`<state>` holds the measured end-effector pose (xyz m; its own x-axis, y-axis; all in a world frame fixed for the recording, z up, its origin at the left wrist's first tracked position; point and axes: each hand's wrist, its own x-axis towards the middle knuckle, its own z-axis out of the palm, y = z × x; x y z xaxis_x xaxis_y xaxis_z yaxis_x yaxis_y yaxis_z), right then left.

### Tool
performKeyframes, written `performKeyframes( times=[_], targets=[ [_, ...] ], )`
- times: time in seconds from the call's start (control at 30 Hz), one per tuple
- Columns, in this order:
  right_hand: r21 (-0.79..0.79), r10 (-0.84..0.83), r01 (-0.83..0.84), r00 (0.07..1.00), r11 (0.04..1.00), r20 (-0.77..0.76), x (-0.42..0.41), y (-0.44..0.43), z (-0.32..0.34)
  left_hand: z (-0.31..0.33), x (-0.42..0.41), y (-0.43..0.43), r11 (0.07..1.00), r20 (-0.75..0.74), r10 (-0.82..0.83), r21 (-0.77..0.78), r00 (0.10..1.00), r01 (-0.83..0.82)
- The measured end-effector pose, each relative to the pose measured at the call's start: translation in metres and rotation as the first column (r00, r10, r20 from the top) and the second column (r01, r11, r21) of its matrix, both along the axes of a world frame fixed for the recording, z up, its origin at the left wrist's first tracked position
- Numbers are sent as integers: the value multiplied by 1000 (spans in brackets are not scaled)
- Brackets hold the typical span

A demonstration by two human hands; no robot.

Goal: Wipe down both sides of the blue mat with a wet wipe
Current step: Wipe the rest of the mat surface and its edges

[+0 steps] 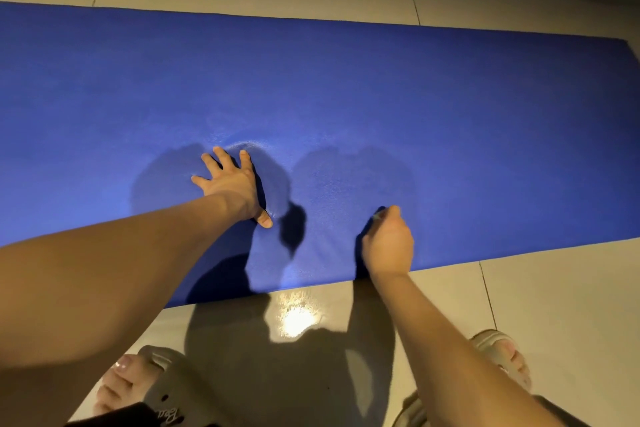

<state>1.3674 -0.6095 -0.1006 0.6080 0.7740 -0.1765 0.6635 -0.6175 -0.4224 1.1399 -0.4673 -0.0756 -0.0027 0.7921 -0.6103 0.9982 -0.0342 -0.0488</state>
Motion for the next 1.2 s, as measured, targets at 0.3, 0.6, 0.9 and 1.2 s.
performKeyframes(
  times=[0.3, 0.6, 0.9, 1.2],
  targets=[
    [-96, 521, -512, 840, 853, 149, -24, -6, 0, 0, -7, -4, 1000, 33, 13, 9, 999, -13],
    [-79, 0, 13, 987, 997, 162, 44, -7, 1, -5, -10, -11, 996, 37, 2, 90, 999, -6],
    [-63, 479, -477, 878, 877, 19, -60, -12, 5, -4, -26, -58, 962, 139, -123, 261, 983, 83],
    [-104, 64, -51, 990, 993, 128, 74, -32, 5, 7, -37, -102, 927, -53, -376, -33, 925, 374]
  ],
)
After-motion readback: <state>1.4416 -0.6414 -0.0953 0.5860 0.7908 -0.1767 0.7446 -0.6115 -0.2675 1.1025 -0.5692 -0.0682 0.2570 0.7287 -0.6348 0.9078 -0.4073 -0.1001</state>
